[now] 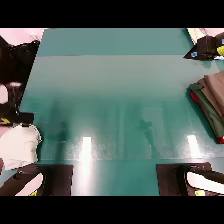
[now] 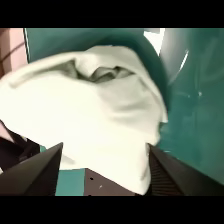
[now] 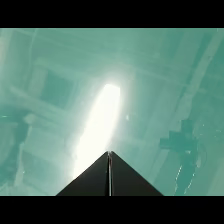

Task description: Fold the shirts.

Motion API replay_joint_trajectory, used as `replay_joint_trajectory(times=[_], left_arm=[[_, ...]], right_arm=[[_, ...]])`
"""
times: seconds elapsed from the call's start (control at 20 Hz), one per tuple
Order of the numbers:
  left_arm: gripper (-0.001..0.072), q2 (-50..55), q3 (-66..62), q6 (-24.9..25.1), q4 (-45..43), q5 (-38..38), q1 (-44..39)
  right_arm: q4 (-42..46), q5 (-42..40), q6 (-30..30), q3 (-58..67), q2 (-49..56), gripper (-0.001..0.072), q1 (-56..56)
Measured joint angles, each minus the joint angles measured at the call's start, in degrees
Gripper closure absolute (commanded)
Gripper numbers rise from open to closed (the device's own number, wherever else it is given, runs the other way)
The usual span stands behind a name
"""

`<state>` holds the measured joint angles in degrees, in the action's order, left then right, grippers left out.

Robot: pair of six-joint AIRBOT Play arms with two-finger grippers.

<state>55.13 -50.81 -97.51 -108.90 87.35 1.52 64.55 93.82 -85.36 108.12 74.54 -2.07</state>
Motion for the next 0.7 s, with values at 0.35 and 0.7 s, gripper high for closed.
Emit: replay_joint_trajectory(times=[0.35,0.7], left_arm=[[0.0475,-0.46,11.17,-1.42,1.33,-10.8,5.42],[0.0682,-0.81,2.47,1.18,7.34,-10.21,5.97]], right_arm=[[-0.11,0.68,0.0,0.0,0.0,0.0693,0.0],[-0.11,0.74,0.0,0.0,-0.02,0.0693,0.0]])
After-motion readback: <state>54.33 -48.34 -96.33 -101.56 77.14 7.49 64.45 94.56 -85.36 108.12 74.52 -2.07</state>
